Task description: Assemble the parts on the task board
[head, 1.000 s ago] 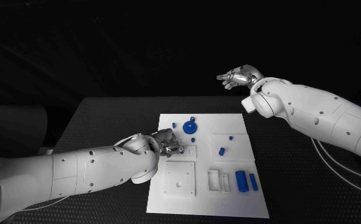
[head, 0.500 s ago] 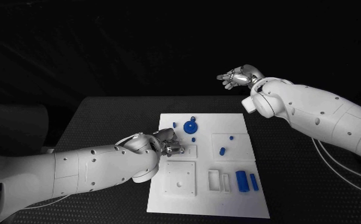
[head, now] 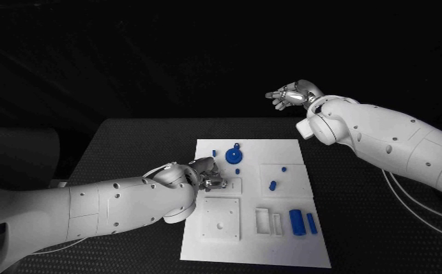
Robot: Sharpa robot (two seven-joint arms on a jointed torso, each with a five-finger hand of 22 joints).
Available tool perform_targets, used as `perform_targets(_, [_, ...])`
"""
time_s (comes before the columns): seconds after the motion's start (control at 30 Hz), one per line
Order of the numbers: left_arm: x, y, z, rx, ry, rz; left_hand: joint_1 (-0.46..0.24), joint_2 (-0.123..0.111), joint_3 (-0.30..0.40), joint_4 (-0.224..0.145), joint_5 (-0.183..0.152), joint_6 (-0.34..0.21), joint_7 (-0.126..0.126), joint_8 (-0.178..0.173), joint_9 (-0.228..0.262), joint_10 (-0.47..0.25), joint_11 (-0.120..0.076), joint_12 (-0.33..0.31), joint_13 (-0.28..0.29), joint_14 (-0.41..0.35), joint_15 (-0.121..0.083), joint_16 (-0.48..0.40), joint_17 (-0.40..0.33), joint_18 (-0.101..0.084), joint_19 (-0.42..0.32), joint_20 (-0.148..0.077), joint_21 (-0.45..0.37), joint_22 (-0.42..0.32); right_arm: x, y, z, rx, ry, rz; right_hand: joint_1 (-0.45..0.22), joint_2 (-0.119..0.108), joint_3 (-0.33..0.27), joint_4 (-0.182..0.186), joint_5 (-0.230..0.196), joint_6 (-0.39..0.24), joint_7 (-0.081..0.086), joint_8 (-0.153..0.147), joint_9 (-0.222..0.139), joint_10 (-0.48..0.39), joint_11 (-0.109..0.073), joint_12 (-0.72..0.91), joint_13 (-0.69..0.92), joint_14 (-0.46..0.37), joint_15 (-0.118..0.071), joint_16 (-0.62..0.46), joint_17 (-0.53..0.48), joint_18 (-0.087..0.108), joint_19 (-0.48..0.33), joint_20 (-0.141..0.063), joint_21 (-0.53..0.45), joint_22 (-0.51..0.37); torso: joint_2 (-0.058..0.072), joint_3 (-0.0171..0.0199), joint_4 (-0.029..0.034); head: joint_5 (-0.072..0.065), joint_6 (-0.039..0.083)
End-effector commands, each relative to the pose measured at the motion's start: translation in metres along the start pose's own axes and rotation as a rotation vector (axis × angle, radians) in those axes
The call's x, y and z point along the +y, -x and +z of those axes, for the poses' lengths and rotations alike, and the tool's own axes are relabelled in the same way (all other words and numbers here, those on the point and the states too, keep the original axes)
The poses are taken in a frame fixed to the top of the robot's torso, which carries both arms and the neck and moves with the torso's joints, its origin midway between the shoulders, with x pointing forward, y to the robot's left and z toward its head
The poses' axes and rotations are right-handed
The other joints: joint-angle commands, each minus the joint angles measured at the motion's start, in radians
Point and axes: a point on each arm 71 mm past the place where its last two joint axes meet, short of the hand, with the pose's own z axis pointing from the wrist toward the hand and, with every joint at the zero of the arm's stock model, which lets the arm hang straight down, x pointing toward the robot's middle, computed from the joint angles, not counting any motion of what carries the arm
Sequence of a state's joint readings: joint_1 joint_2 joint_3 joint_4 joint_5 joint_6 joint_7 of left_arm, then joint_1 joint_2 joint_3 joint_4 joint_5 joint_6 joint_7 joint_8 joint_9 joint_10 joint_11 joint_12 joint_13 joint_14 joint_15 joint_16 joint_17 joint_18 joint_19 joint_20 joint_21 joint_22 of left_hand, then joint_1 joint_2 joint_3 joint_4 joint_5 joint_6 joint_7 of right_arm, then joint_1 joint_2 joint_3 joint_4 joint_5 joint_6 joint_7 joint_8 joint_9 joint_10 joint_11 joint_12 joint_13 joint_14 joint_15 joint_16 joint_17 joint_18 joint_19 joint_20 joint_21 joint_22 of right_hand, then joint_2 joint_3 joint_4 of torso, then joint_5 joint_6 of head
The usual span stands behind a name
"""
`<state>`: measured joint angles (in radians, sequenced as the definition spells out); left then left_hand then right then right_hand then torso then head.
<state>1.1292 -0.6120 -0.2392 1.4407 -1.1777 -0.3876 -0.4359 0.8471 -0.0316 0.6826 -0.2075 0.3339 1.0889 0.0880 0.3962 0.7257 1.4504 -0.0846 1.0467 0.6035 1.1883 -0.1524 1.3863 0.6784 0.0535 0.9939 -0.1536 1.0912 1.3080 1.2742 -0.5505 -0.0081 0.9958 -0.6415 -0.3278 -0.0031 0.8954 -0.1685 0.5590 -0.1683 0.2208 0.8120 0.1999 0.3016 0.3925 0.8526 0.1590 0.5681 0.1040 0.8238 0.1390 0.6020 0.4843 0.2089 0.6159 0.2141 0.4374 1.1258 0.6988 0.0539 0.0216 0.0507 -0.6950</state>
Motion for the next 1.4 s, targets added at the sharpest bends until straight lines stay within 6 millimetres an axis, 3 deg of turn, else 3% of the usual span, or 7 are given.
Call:
perform_targets(0.03, [-0.009, -0.01, -0.001, 0.059, -0.033, 0.02, 0.004, 0.012, -0.004, -0.002, 0.003, 0.184, -0.112, 0.001, -0.001, -0.041, -0.048, 0.004, 0.001, 0.047, -0.056, 0.002, 0.001, 0.013, 0.002, -0.116, 0.004, 0.018, 0.0, -0.002, 0.0, 0.016, 0.004, 0.001, -0.012, 0.001, 0.001, 0.007, 0.005, -0.005, 0.004, 0.004, -0.001, 0.001, 0.004, 0.0, -0.001, -0.006, 0.002, 0.0, -0.001, 0.013, -0.006, -0.003, -0.006, 0.002, 0.0, 0.0001, -0.0001, 0.0, 0.0])
perform_targets(0.27, [-0.01, -0.013, 0.0, 0.095, -0.032, 0.032, -0.025, 0.039, -0.008, -0.002, 0.01, 0.188, -0.114, 0.012, -0.004, -0.043, -0.049, 0.018, 0.004, 0.047, -0.053, 0.013, 0.002, 0.013, -0.003, -0.115, 0.007, 0.019, 0.0, -0.002, 0.0, 0.018, 0.003, 0.001, -0.011, 0.001, 0.0, 0.006, 0.01, -0.005, 0.004, 0.005, -0.002, 0.001, 0.004, 0.001, -0.003, -0.007, 0.002, 0.001, -0.002, 0.013, -0.007, -0.002, -0.006, 0.002, 0.0, 0.0002, 0.0, 0.0, 0.0])
perform_targets(0.4, [-0.011, -0.014, 0.0, 0.109, -0.032, 0.036, -0.056, 0.071, -0.002, -0.026, 0.055, 0.188, -0.115, 0.023, -0.008, -0.047, -0.052, 0.031, 0.006, 0.046, -0.051, 0.022, 0.0, 0.013, -0.008, -0.114, 0.012, 0.019, 0.0, -0.002, 0.0, 0.019, 0.004, 0.001, -0.011, 0.001, 0.0, 0.006, 0.013, -0.005, 0.004, 0.005, -0.002, 0.002, 0.004, 0.001, -0.004, -0.007, 0.003, 0.001, -0.002, 0.014, -0.007, -0.002, -0.007, 0.003, 0.0, 0.0, 0.0001, 0.001, -0.001])
perform_targets(0.57, [-0.012, -0.015, 0.0, 0.119, -0.03, 0.035, -0.077, 0.089, 0.013, -0.043, 0.07, 0.187, -0.117, 0.031, -0.011, -0.048, -0.053, 0.039, 0.005, 0.046, -0.05, 0.027, -0.002, 0.014, -0.009, -0.114, 0.015, 0.018, 0.0, -0.003, 0.0, 0.02, 0.004, 0.001, -0.01, 0.001, 0.0, 0.006, 0.017, -0.005, 0.004, 0.005, -0.003, 0.002, 0.004, 0.002, -0.005, -0.008, 0.003, 0.001, -0.003, 0.014, -0.008, -0.001, -0.007, 0.003, 0.0, -0.0001, -0.0002, 0.001, 0.0])
perform_targets(0.73, [-0.013, -0.016, 0.0, 0.121, -0.032, 0.035, -0.093, 0.091, 0.044, -0.047, 0.063, 0.187, -0.119, 0.039, -0.014, -0.049, -0.054, 0.046, 0.004, 0.047, -0.049, 0.032, -0.004, 0.015, -0.007, -0.114, 0.018, 0.017, 0.0, -0.003, 0.0, 0.021, 0.003, 0.001, -0.01, 0.002, 0.0, 0.006, 0.02, -0.004, 0.004, 0.005, -0.003, 0.002, 0.004, 0.002, -0.006, -0.008, 0.003, 0.002, -0.004, 0.014, -0.008, -0.001, -0.007, 0.004, 0.0, -0.0003, 0.0001, 0.0, -0.002])
perform_targets(1.4, [-0.019, -0.02, 0.001, 0.153, -0.038, 0.039, -0.098, 0.09, 0.06, -0.051, 0.066, 0.187, -0.12, 0.045, -0.016, -0.05, -0.056, 0.051, 0.003, 0.05, -0.05, 0.035, -0.006, 0.017, -0.002, -0.115, 0.022, 0.016, 0.0, -0.004, 0.0, 0.026, 0.0, 0.002, -0.012, 0.002, -0.001, 0.007, 0.024, -0.004, 0.004, 0.005, -0.004, 0.002, 0.004, 0.003, -0.008, -0.009, 0.003, 0.002, -0.005, 0.014, -0.008, 0.0, -0.008, 0.004, 0.0, 0.0005, -0.0003, -0.002, -0.002])
